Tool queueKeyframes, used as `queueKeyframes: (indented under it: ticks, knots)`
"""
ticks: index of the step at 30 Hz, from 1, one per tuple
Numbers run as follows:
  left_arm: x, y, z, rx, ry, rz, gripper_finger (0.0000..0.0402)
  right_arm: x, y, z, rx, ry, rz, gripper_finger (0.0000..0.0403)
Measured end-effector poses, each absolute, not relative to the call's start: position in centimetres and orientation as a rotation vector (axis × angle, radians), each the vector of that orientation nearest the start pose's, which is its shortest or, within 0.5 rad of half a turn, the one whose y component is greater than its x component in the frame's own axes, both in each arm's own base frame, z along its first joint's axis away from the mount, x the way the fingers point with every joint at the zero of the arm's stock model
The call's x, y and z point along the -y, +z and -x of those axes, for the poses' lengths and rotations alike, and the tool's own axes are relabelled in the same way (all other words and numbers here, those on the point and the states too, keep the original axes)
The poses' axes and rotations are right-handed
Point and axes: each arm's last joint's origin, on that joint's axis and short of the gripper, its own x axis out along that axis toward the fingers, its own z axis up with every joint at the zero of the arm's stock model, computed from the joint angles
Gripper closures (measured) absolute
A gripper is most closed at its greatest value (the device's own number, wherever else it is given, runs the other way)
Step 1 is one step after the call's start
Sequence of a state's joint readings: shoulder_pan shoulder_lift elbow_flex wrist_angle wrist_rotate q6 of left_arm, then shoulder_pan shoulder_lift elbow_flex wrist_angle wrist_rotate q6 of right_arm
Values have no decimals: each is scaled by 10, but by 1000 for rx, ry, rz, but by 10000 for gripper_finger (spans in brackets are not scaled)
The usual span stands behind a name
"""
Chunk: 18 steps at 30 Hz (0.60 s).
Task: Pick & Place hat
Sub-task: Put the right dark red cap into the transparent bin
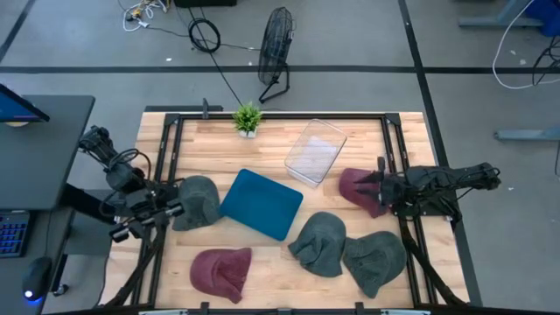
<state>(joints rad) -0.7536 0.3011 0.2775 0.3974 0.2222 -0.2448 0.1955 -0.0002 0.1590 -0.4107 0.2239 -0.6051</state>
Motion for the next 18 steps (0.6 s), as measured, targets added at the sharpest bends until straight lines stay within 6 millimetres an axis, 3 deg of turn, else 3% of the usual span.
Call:
queueKeyframes:
  ticks: [2, 5, 9, 13, 18]
  knots:
    - [76, 271, -71, 258, -1007, 322, 301, -12, 187, -83, -128, 82, 612, 282]
    - [75, 273, -71, 260, -1005, 309, 301, -14, 212, -83, 126, 71, 399, 282]
    - [73, 292, -70, 261, -987, 264, 301, -10, 241, -77, 375, -32, 119, 282]
    - [71, 317, -72, 214, -950, 210, 301, -11, 258, -80, 342, -6, 73, 282]
    - [74, 341, -85, 148, -889, 98, 301, -15, 303, -100, 230, 15, 93, 282]
